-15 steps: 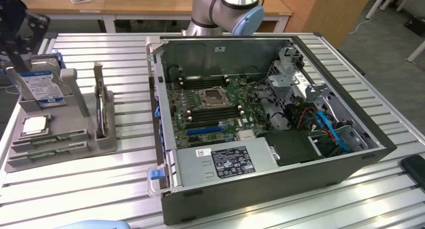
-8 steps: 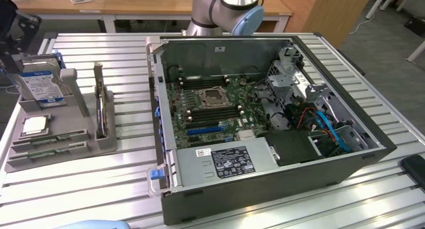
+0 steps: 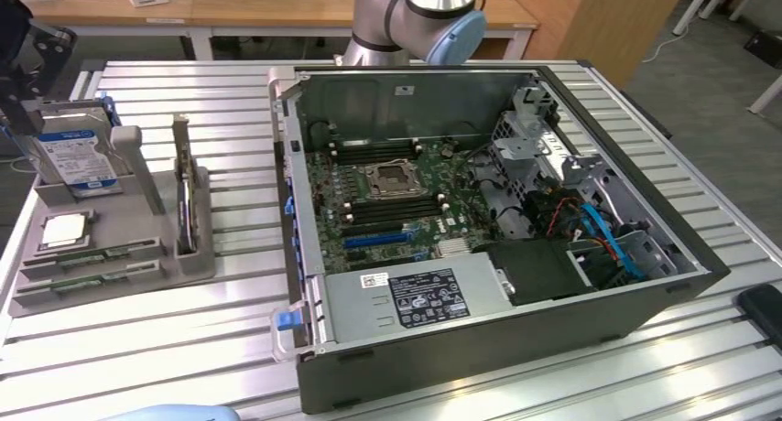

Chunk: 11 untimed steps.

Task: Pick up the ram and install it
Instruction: 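Pick up the ram and move it above insertion slot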

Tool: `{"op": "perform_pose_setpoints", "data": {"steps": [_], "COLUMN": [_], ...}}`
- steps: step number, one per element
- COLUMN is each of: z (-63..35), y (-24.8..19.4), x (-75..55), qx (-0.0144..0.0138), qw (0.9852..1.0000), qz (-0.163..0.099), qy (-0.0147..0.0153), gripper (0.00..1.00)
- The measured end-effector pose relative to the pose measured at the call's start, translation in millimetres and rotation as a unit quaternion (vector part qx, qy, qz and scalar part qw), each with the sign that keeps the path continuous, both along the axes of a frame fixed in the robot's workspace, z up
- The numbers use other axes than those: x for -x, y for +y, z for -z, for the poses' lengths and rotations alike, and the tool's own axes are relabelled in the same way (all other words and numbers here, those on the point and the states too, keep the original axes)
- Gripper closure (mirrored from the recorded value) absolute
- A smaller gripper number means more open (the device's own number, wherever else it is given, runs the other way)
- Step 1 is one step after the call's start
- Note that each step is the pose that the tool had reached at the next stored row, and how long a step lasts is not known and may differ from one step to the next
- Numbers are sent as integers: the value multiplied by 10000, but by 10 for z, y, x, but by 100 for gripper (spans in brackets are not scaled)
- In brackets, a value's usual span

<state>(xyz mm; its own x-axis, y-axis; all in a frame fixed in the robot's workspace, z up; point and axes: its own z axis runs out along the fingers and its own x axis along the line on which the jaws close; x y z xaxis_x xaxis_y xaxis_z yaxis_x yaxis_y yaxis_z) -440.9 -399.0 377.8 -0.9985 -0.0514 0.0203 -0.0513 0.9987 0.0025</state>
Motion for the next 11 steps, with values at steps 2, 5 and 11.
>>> {"op": "perform_pose_setpoints", "data": {"steps": [2, 5, 11], "z": [8, 33, 125], "y": [0, 0, 0], "x": [0, 0, 0], "qx": [0, 1, 3], "qw": [10000, 10000, 10000], "qz": [0, 0, 0], "qy": [0, -3, -10], "gripper": [90, 90, 90]}}
